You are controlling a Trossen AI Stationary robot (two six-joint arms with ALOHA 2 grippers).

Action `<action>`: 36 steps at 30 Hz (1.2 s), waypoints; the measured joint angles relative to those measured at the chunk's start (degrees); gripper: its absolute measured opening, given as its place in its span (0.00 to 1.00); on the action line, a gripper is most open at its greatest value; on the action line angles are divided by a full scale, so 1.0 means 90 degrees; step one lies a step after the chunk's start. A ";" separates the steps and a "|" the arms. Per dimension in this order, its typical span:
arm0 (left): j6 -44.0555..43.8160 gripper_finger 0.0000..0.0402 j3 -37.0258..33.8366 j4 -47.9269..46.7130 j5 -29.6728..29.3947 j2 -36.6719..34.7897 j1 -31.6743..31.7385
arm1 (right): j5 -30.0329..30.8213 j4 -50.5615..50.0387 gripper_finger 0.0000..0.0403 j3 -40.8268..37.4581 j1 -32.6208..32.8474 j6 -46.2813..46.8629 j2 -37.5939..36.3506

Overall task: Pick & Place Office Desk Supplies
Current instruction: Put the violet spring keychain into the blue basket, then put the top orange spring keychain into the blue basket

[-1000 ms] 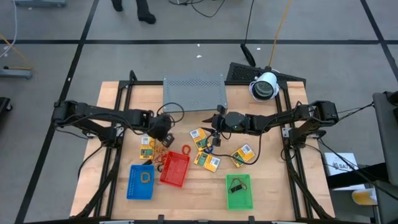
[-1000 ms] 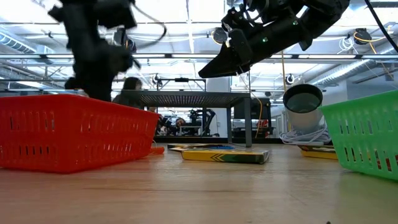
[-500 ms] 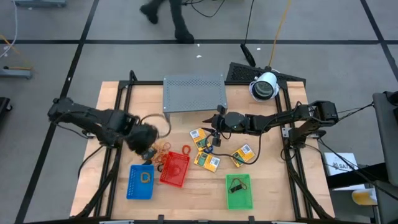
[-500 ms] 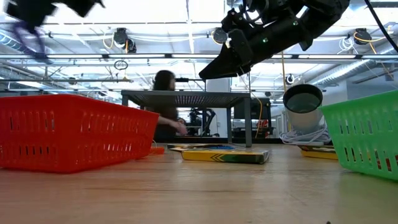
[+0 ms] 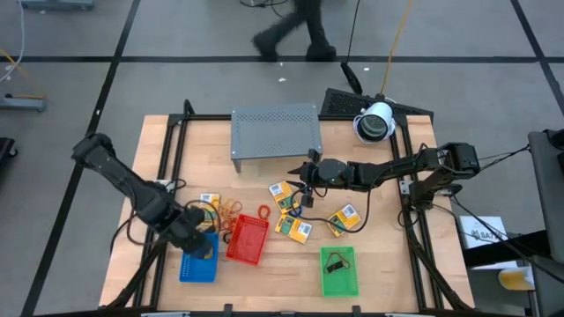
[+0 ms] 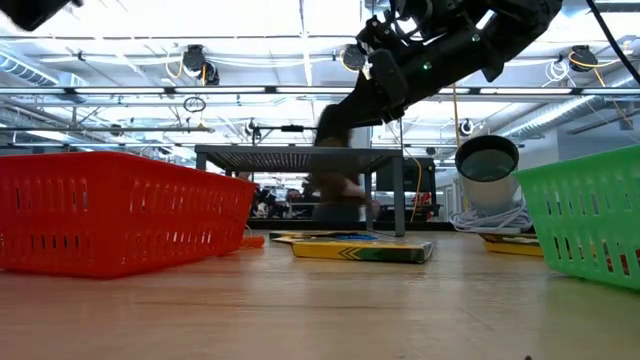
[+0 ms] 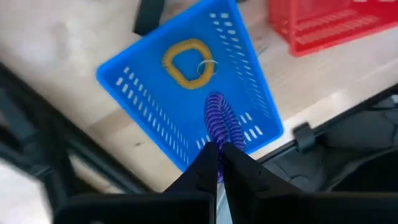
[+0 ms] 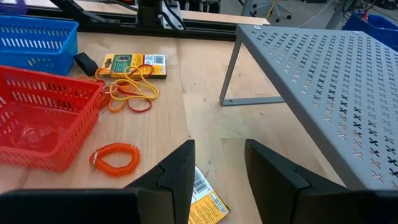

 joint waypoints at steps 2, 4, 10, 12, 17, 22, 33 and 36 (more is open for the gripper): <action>-0.0116 0.01 -0.0425 0.0646 -0.0032 0.0000 -0.0078 | 0.0000 0.0001 0.33 0.0000 0.0000 0.0000 0.0000; -0.0258 0.02 -0.0800 0.1182 -0.0048 0.0002 -0.0121 | 0.0000 0.0001 0.33 0.0000 0.0000 0.0000 0.0000; -0.0180 0.18 -0.1186 0.1195 -0.0057 0.0002 -0.0210 | 0.0000 0.0001 0.33 0.0000 0.0000 0.0000 0.0000; -0.0076 0.26 -0.1186 0.1240 -0.0053 -0.0002 -0.0216 | 0.0000 0.0004 0.33 0.0000 0.0000 0.0000 0.0000; -0.0017 0.43 -0.1186 0.1249 0.0006 -0.0002 -0.0211 | 0.0000 0.0004 0.33 0.0000 0.0000 0.0008 0.0000; 0.0045 0.52 -0.1164 0.1310 0.0013 -0.0058 -0.0184 | 0.0000 0.0004 0.33 0.0000 0.0000 0.0012 0.0000; 0.0740 0.53 -0.0518 0.1101 -0.1395 -0.0621 -0.0014 | 0.0006 -0.0018 0.33 0.0000 0.0000 0.0007 -0.0038; 0.0992 0.53 -0.0370 0.1092 -0.1998 -0.0704 0.0085 | 0.0007 -0.0044 0.33 0.0000 -0.0002 0.0005 -0.0157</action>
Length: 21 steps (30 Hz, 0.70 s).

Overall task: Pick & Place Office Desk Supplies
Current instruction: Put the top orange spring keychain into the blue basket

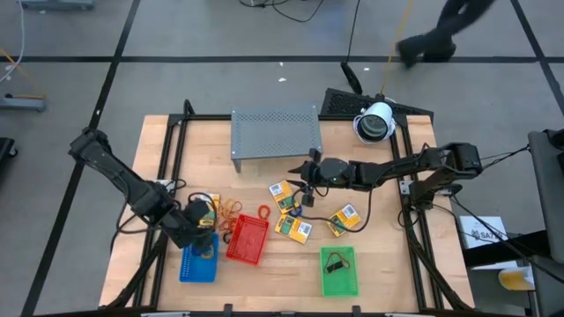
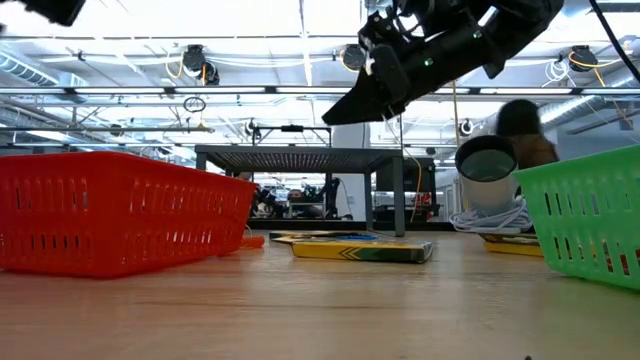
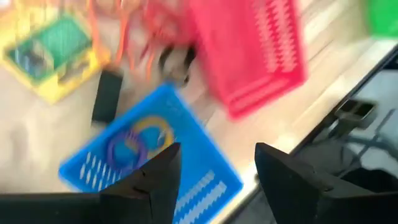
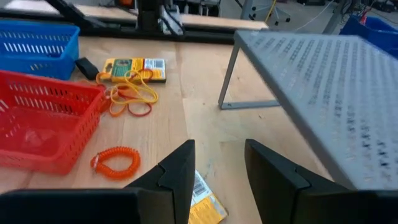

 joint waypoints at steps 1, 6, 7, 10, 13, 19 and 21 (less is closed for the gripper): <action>0.0150 0.53 0.0044 0.0004 -0.0177 0.0000 0.0049 | 0.0000 -0.0057 0.33 0.0000 0.0002 0.0001 -0.0066; 0.1219 0.53 0.0139 0.0015 -0.0888 0.0005 0.0491 | -0.0001 -0.0645 0.33 0.0005 0.0003 0.0037 -0.0557; 0.1510 0.53 0.0139 0.0012 -0.1070 0.0026 0.0642 | -0.0002 -0.0861 0.33 -0.0004 0.0012 0.0062 -0.0670; 0.2387 0.53 0.0139 0.0024 -0.1607 0.0123 0.1167 | 0.0000 -0.1139 0.33 -0.0002 0.0042 0.0197 -0.0937; 0.3253 0.53 0.0139 0.0073 -0.1891 0.0146 0.1804 | -0.0002 -0.1378 0.33 -0.0002 0.0091 0.0204 -0.1172; 0.4640 0.53 0.0139 0.0424 -0.1104 0.0375 0.3279 | 0.0006 -0.1476 0.33 -0.0103 0.0214 0.0207 -0.1369; 0.5045 0.53 0.0139 0.0656 -0.0580 0.0547 0.3740 | 0.0012 -0.1467 0.33 -0.0158 0.0216 0.0175 -0.1380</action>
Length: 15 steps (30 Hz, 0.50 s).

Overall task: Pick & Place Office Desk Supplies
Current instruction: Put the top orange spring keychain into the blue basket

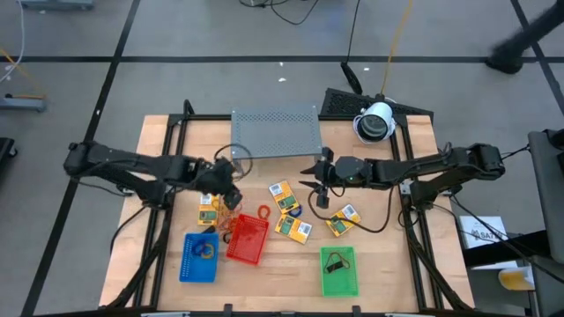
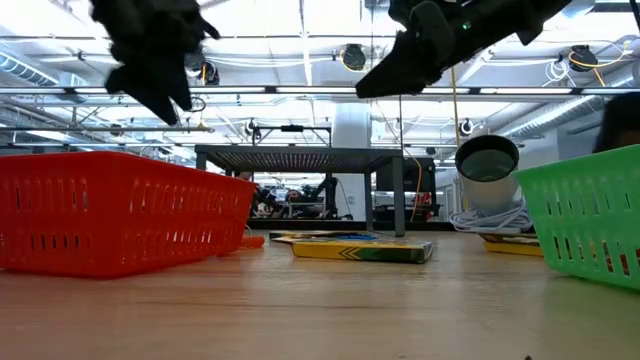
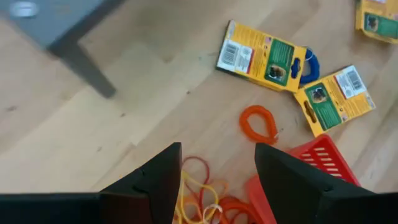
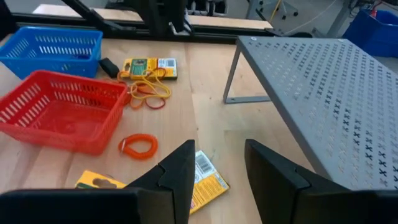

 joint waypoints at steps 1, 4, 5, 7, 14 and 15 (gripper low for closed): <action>0.0165 0.53 0.0000 0.0107 0.0206 0.0104 0.0186 | 0.0001 0.0013 0.33 -0.0028 -0.0002 0.0000 0.0001; 0.0684 0.53 0.0000 0.0548 0.0721 0.0430 0.0625 | 0.0018 0.0032 0.33 -0.0060 -0.0019 -0.0005 0.0000; 0.0833 0.53 0.0000 0.0696 0.0860 0.0562 0.0721 | 0.0019 0.0046 0.33 -0.0060 -0.0019 -0.0025 -0.0002; 0.1071 0.53 0.0000 0.0929 0.1096 0.0840 0.0884 | 0.0018 0.0056 0.33 -0.0060 -0.0019 -0.0051 -0.0007; 0.1267 0.53 0.0000 0.1290 0.1309 0.1893 0.1119 | 0.0019 0.0004 0.33 -0.0060 -0.0019 -0.0070 -0.0007; 0.1251 0.53 0.0000 0.1355 0.1309 0.2027 0.1127 | 0.0019 -0.0011 0.33 -0.0060 -0.0020 -0.0089 -0.0007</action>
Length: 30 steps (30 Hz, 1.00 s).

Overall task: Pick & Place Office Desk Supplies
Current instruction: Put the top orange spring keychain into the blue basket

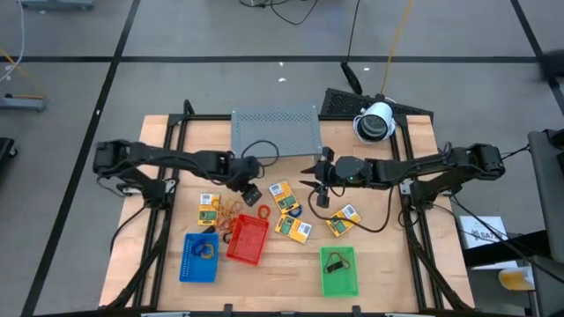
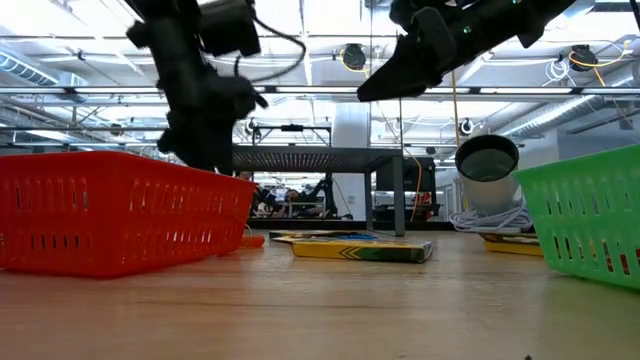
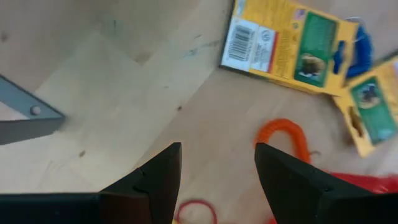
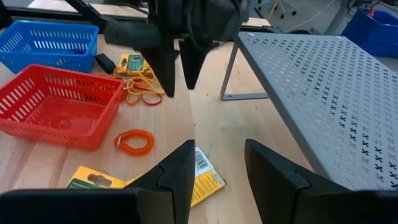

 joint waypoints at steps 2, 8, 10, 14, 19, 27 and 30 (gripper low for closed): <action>-0.0022 0.53 0.0000 0.0181 0.0001 0.0237 0.0000 | 0.0000 0.0003 0.33 0.0000 -0.0001 -0.0050 0.0000; -0.0200 0.53 0.0000 0.0929 0.0118 0.0665 -0.0197 | 0.0000 0.0003 0.33 0.0000 -0.0001 -0.0071 0.0000; -0.0300 0.53 0.0000 0.1063 0.0119 0.0739 -0.0306 | 0.0000 0.0003 0.33 0.0000 -0.0001 -0.0071 0.0000; -0.0581 0.53 0.0000 0.1077 -0.0123 0.0745 -0.0559 | -0.0001 0.0004 0.33 0.0000 -0.0001 -0.0071 0.0000; -0.0928 0.53 -0.0002 0.1091 -0.0418 0.0746 -0.0860 | -0.0002 0.0003 0.33 0.0000 -0.0001 -0.0071 0.0000; -0.1329 0.53 -0.0001 0.1170 -0.0725 0.1081 -0.1218 | -0.0005 0.0010 0.33 0.0000 0.0001 -0.0071 0.0002; -0.1469 0.53 -0.0005 0.1331 -0.0721 0.1300 -0.1290 | -0.0002 0.0054 0.33 0.0000 0.0001 -0.0071 0.0002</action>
